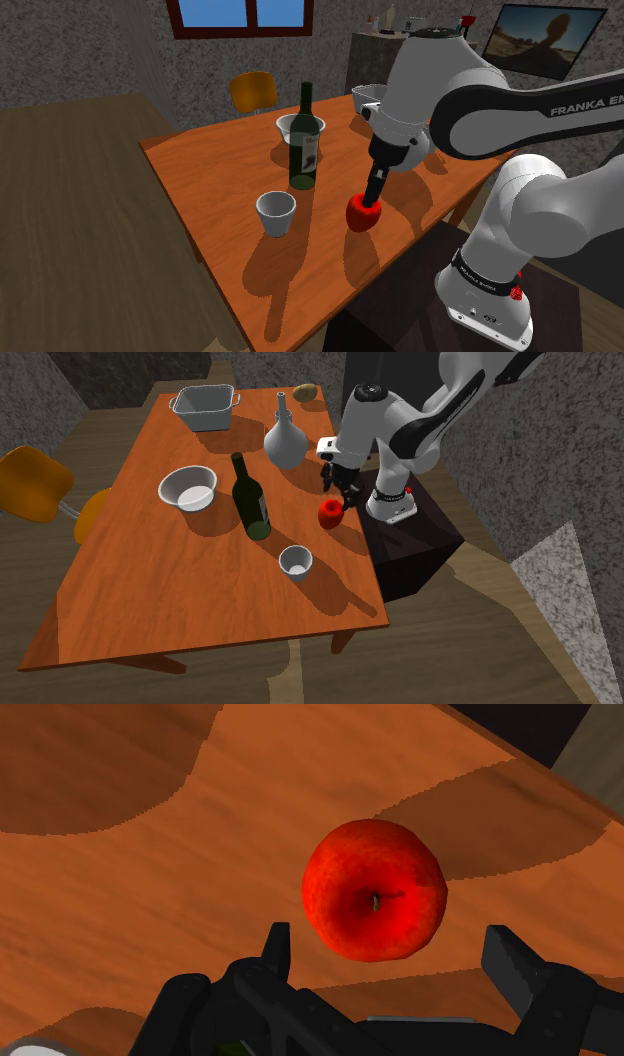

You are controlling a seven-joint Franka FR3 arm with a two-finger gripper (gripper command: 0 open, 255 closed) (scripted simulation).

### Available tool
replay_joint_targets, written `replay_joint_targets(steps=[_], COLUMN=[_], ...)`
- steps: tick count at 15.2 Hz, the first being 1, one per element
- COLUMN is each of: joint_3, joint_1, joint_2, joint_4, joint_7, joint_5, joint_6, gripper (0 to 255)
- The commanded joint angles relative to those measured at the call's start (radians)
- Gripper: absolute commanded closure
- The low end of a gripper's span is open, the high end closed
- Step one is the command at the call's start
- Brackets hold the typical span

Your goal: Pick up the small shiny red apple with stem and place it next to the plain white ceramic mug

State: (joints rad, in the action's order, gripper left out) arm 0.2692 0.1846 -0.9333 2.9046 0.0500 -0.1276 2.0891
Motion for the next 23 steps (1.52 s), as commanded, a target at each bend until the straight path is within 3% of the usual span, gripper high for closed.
replay_joint_targets(steps=[1, 10, 11, 20, 23], joint_3=[0.005, 0.008, 0.008, 0.008, -0.001], joint_1=[0.0, -0.001, -0.001, -0.001, -0.004], joint_2=[0.015, 0.03, 0.03, 0.03, 0.01], joint_4=[0.023, 0.037, 0.038, 0.037, 0.006], joint_7=[0.0, 0.0, 0.0, 0.0, 0.004], joint_5=[-0.003, -0.006, -0.006, -0.006, 0.001], joint_6=[0.039, 0.068, 0.068, 0.068, 0.017], gripper=[0, 0, 255, 255, 255])
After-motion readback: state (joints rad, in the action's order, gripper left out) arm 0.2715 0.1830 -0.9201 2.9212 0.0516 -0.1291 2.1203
